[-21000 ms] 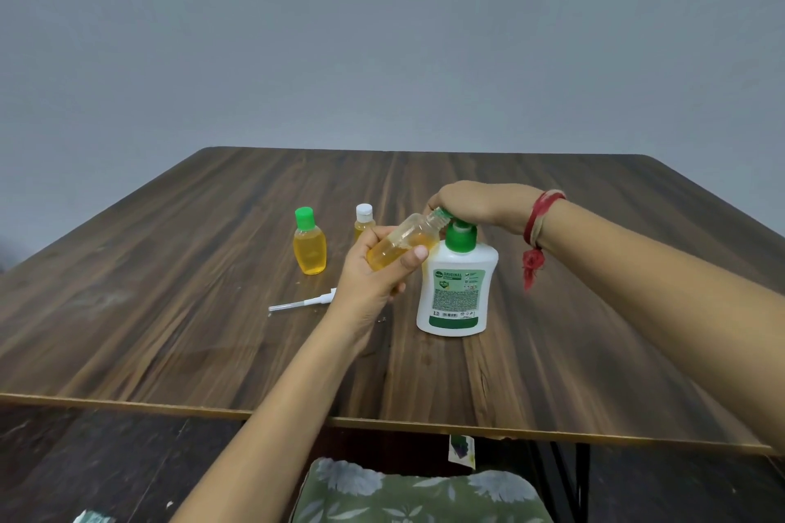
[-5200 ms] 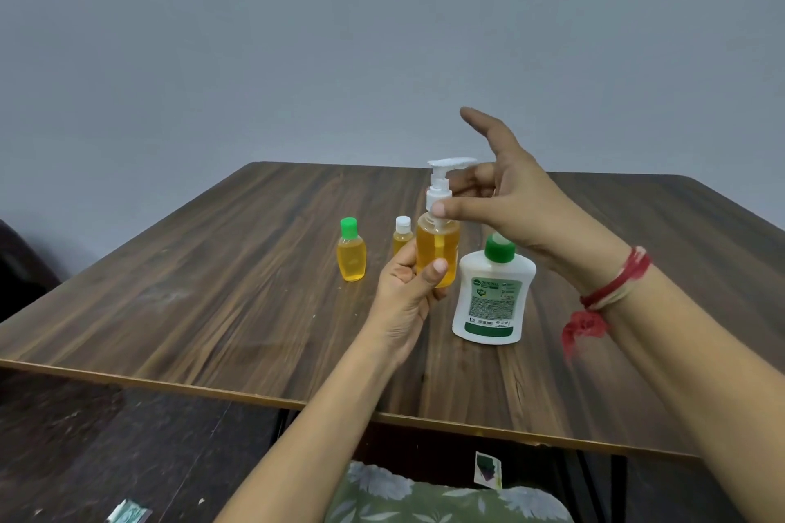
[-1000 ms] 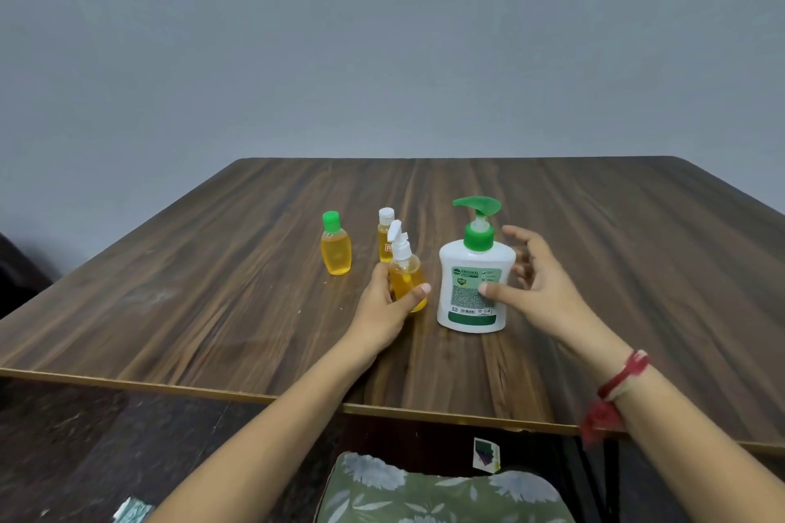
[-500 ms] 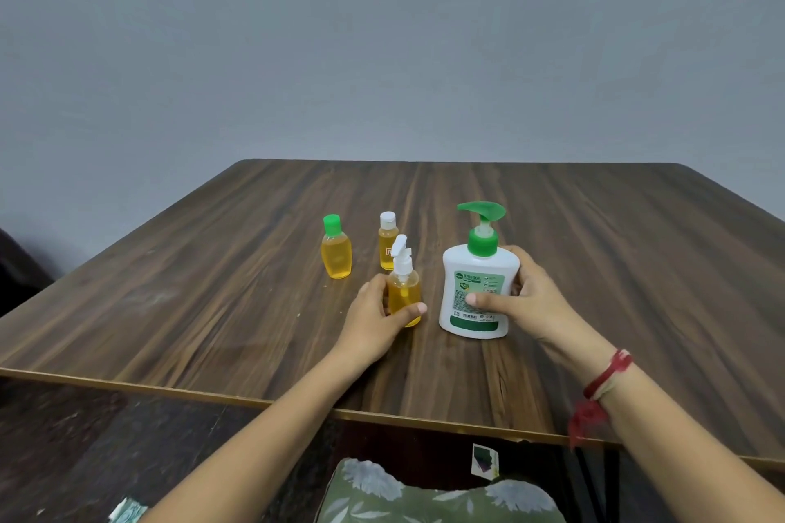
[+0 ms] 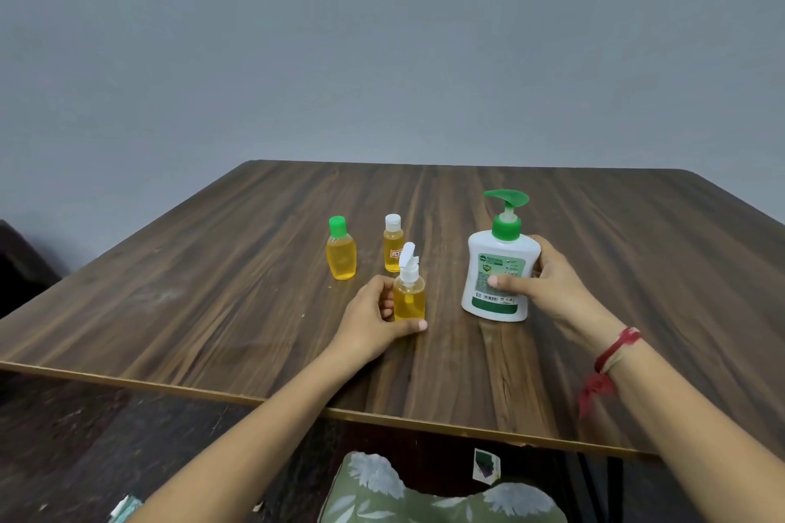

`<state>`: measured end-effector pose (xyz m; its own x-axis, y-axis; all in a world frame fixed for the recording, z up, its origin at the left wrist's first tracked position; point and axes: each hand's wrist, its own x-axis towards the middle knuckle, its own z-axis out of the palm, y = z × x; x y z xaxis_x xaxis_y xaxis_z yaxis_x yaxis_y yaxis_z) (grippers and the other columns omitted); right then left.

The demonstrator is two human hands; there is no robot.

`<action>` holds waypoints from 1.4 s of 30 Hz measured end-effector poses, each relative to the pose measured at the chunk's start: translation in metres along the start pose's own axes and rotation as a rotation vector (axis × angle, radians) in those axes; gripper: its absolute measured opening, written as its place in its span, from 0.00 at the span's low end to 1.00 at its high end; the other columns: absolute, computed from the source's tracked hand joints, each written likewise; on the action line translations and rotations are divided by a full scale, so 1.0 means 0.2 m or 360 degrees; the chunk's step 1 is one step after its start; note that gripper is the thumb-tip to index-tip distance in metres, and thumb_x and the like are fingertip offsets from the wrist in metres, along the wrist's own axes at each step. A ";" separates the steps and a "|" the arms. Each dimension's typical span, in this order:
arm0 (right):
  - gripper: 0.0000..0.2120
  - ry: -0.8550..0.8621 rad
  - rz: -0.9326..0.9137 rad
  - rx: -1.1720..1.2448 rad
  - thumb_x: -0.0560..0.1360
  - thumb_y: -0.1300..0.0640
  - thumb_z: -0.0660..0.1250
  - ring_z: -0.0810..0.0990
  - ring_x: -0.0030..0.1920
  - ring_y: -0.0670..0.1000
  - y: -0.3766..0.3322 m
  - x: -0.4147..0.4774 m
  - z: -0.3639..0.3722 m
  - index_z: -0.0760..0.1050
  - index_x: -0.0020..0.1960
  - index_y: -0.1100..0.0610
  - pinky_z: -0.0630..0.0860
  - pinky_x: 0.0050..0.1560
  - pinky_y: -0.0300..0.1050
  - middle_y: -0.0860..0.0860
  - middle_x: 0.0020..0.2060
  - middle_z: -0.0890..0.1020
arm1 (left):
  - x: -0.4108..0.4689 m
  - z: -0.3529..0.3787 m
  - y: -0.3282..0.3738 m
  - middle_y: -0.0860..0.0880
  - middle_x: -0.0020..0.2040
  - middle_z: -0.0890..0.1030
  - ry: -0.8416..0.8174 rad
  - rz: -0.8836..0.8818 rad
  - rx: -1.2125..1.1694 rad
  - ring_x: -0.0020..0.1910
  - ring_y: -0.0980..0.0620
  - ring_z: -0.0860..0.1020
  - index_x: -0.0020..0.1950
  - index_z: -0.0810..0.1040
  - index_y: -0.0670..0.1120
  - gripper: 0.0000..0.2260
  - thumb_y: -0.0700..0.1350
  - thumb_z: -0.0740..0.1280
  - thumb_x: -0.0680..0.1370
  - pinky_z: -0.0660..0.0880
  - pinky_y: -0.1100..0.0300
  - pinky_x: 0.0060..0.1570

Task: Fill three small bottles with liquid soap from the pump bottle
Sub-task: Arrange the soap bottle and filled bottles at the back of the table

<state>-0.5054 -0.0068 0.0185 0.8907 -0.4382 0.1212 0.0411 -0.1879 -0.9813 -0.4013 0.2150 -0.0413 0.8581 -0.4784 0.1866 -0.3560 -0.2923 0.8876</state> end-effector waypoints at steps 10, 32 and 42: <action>0.28 0.0034 0.0042 0.0100 0.64 0.71 0.75 0.81 0.47 0.51 0.00 0.05 0.00 0.70 0.60 0.58 0.80 0.44 0.44 0.55 0.49 0.82 | 0.00 -0.10 -0.04 0.55 0.57 0.77 -0.0110 0.0100 0.0064 0.59 0.61 0.73 0.57 0.72 0.55 0.27 0.49 0.81 0.63 0.71 0.62 0.59; 0.24 -0.0252 0.0033 -0.0006 0.64 0.67 0.76 0.85 0.43 0.49 -0.16 0.45 0.08 0.74 0.58 0.57 0.81 0.36 0.40 0.54 0.47 0.84 | 0.23 -0.34 0.19 0.57 0.47 0.83 -0.0171 0.0479 -0.0095 0.48 0.59 0.80 0.51 0.79 0.47 0.12 0.31 0.67 0.75 0.75 0.68 0.49; 0.25 -0.0391 -0.0127 -0.0036 0.63 0.67 0.77 0.85 0.46 0.53 -0.45 0.76 0.14 0.72 0.58 0.62 0.82 0.43 0.45 0.56 0.48 0.84 | 0.57 -0.38 0.62 0.54 0.45 0.82 -0.0043 0.0534 0.0129 0.44 0.57 0.81 0.50 0.80 0.52 0.09 0.46 0.74 0.71 0.77 0.66 0.43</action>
<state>-0.3616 -0.0326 0.1203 0.9684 -0.1952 0.1552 0.1076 -0.2343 -0.9662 -0.3182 0.1876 0.1221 0.6786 -0.5805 0.4500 -0.6457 -0.1795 0.7422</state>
